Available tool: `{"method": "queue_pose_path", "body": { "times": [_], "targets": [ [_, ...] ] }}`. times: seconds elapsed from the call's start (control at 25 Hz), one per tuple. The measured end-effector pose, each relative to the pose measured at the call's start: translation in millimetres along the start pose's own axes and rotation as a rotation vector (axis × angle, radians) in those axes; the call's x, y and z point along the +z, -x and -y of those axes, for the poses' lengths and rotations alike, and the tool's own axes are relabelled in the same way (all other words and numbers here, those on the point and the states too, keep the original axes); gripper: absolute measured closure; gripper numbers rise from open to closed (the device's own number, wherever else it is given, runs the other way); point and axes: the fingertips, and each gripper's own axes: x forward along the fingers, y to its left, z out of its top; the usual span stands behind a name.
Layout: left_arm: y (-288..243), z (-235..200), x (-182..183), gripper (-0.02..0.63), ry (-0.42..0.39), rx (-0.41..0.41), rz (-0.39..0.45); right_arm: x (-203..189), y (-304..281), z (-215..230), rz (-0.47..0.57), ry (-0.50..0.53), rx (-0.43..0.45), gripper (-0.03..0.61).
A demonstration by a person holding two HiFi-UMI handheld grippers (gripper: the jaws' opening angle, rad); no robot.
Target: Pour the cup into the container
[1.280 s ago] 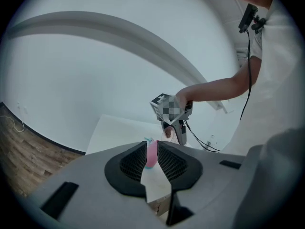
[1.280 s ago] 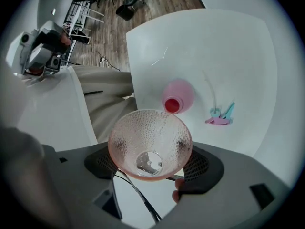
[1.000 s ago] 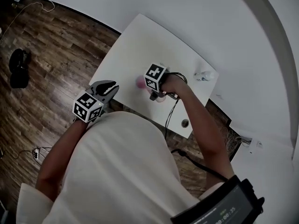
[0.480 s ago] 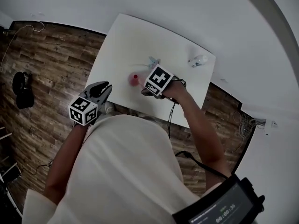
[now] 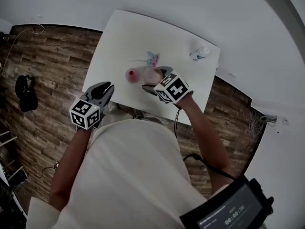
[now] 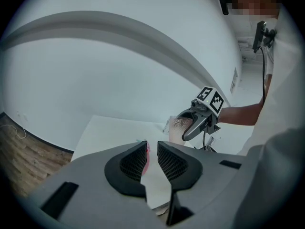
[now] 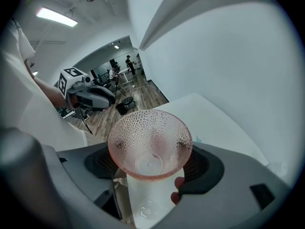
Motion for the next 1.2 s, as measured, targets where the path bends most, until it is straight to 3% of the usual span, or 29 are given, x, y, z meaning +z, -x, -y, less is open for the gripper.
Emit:
{"method": "queue_pose_path", "body": {
  "times": [0.4,1.2],
  "targets": [
    [-22,21,-13,0.549,-0.011,-0.002,-0.059,-29,7,14,0.098,0.068,-0.084,0.202],
    [-53,25,-25,0.549,-0.070,0.033,-0.155,-119,-50,45,0.026,0.066,-0.120,0.202]
  ]
}}
